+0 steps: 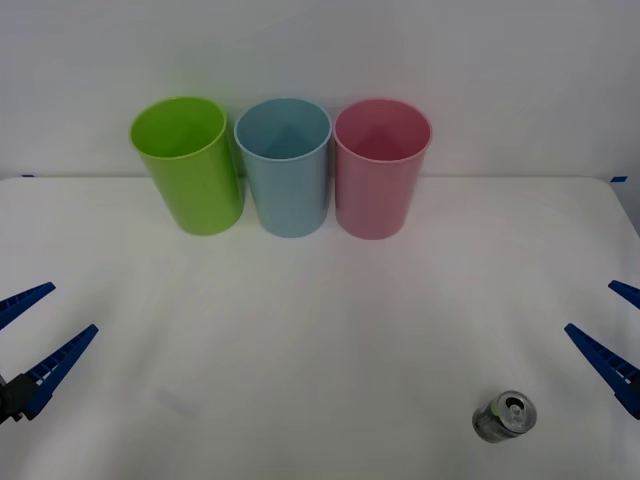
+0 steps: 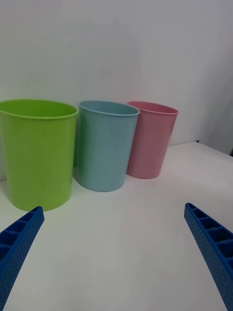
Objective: Grasp the object on the table and drop it into the matching bin: aluminum can to the light blue bin, PET bottle to the pink bin.
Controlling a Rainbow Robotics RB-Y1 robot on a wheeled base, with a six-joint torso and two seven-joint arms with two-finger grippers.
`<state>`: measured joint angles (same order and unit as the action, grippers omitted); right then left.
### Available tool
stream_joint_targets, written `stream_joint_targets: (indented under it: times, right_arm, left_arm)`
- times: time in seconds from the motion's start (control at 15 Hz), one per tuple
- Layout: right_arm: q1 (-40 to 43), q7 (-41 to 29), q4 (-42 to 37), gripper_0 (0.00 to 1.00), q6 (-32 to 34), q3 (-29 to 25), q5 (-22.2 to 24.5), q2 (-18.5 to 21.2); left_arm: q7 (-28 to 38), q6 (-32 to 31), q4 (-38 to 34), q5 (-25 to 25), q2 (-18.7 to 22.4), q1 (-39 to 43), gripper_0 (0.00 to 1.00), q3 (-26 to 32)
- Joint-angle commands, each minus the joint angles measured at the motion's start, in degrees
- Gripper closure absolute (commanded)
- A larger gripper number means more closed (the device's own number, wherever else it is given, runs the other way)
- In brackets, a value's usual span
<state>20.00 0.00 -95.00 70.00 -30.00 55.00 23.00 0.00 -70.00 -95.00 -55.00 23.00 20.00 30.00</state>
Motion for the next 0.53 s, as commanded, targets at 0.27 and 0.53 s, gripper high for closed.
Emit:
stream_joint_targets:
  times: [0.27, 0.53]
  right_arm:
    - [0.0, 0.0, 1.0, 0.0, -0.3, 0.3, 0.7, 0.5]
    - [1.2, 0.3, 1.1, 0.0, 0.0, 0.5, 0.5, 2.4]
  left_arm:
    - [0.0, 0.0, 0.0, 0.0, 0.0, 0.0, 0.0, 0.0]
    - [0.0, 0.0, 0.0, 0.0, 0.0, 0.0, 0.0, 0.0]
